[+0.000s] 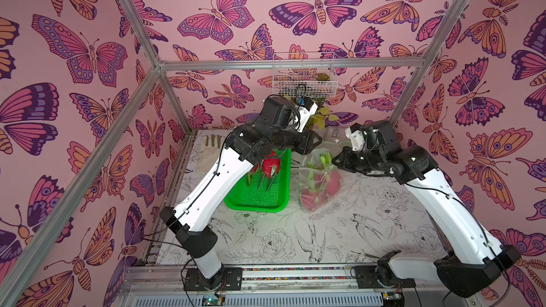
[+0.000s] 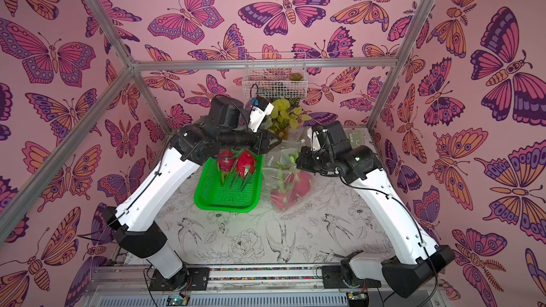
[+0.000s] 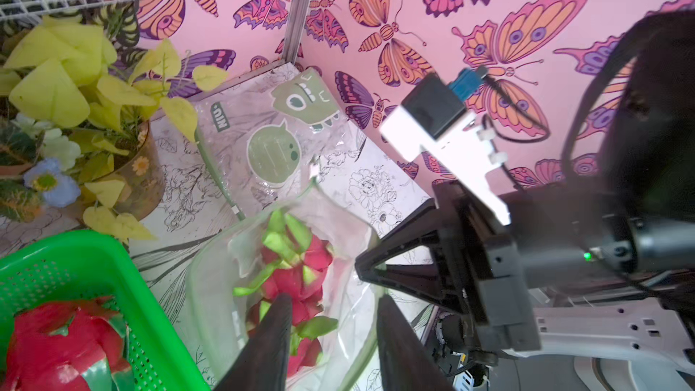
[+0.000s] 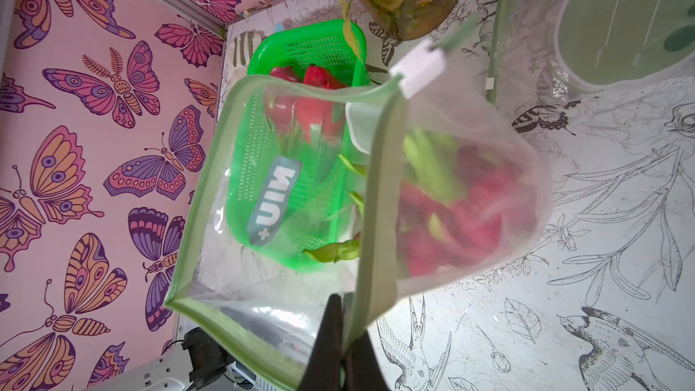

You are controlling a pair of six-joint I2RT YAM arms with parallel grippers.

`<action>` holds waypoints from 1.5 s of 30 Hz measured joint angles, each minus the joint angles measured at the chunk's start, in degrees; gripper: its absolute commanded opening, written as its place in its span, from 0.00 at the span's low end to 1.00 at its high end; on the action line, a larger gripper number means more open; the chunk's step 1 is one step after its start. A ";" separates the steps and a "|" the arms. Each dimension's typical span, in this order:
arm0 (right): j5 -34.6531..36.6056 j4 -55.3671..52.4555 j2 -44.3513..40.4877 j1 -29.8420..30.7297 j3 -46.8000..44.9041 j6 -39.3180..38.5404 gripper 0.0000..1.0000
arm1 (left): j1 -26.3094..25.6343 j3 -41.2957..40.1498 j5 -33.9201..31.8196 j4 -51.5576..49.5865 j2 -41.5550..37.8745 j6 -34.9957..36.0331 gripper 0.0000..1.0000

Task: Open the zip-top bag and take out the dragon fruit
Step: Adjust the zipper food storage bag at the center of the board, then pick up the dragon fruit from the zipper food storage bag.

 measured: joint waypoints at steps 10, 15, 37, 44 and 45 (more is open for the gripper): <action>-0.87 -0.11 0.00 0.00 0.04 -3.04 0.00 | 0.74 14.01 3.13 -10.99 18.12 -0.63 0.33; -1.92 0.04 0.07 0.00 0.07 -4.04 0.00 | 0.74 14.51 1.46 -15.87 20.68 -0.81 0.37; -4.52 9.03 0.63 0.00 -5.68 -4.22 0.00 | -1.25 14.43 -2.91 -18.23 25.70 -3.15 0.50; -4.33 10.03 -0.83 0.00 -7.13 -4.09 0.00 | -1.66 12.87 -4.37 -17.94 25.70 -2.43 0.53; -4.26 10.34 -1.11 0.00 -7.50 -4.09 0.00 | -1.66 12.57 -4.52 -18.03 25.70 -2.14 0.52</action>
